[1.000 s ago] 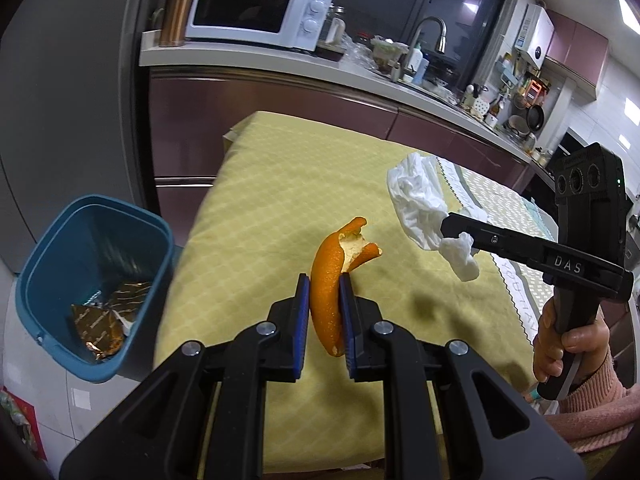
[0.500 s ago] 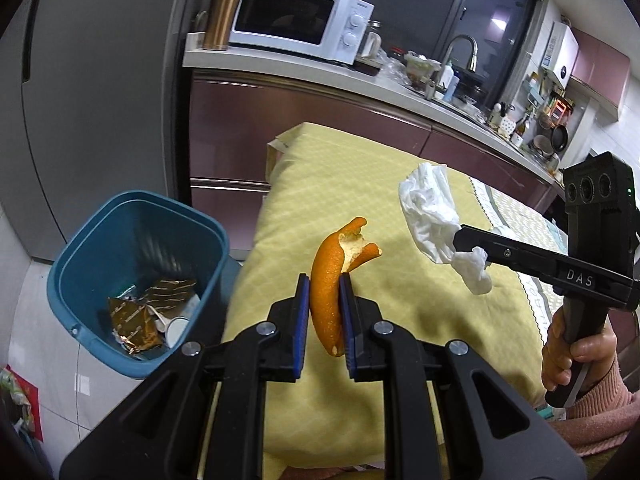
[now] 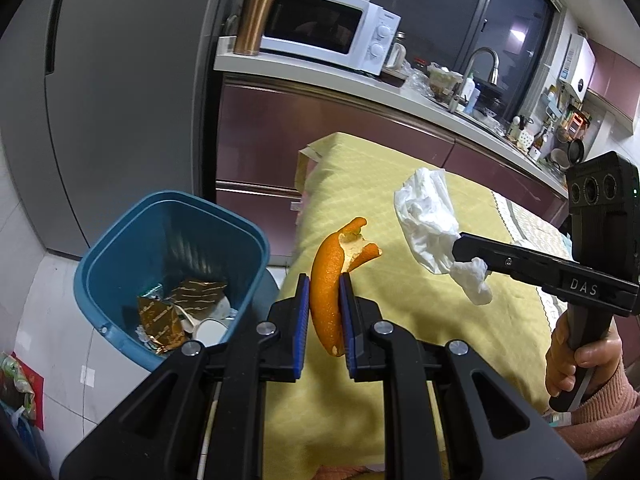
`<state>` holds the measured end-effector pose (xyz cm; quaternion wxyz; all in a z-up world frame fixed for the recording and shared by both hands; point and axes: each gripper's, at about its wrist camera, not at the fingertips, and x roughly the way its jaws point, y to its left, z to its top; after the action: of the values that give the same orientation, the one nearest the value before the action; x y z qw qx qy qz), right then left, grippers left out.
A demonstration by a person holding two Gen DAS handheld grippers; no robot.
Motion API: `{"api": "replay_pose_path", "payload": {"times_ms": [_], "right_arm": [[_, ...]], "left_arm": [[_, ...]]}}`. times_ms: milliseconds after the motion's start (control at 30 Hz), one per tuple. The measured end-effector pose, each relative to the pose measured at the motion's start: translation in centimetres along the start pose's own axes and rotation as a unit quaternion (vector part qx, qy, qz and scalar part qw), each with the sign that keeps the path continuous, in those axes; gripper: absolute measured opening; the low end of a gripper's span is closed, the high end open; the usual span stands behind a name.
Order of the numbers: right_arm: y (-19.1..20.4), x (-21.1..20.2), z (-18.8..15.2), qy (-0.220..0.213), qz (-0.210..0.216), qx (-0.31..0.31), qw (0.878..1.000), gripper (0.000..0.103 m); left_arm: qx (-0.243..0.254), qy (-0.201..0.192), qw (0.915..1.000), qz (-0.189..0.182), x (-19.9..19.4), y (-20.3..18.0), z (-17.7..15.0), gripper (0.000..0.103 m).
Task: Collect trash
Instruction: 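Carry the orange peel and white tissue over the blue bin with both tools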
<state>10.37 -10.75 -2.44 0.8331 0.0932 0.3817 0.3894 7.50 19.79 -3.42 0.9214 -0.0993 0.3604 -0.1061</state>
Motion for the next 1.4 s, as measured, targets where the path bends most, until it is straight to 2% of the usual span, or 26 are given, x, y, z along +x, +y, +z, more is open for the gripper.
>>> {"api": "replay_pose_path", "payload": {"times_ms": [733,1400], "right_arm": [[3.2,5.4,1.1,0.048,0.023,-0.045,0.998,0.005],[4.9,9.5,2.0,0.090,0.026,-0.066,0.993,0.005]], "left_arm": [[-0.040,-0.016,0.9976,0.054,-1.7,4.8,-0.1,0.015],[-0.069,-0.011,0.9934,0.090,-0.9,7.7,-0.1,0.015]]}}
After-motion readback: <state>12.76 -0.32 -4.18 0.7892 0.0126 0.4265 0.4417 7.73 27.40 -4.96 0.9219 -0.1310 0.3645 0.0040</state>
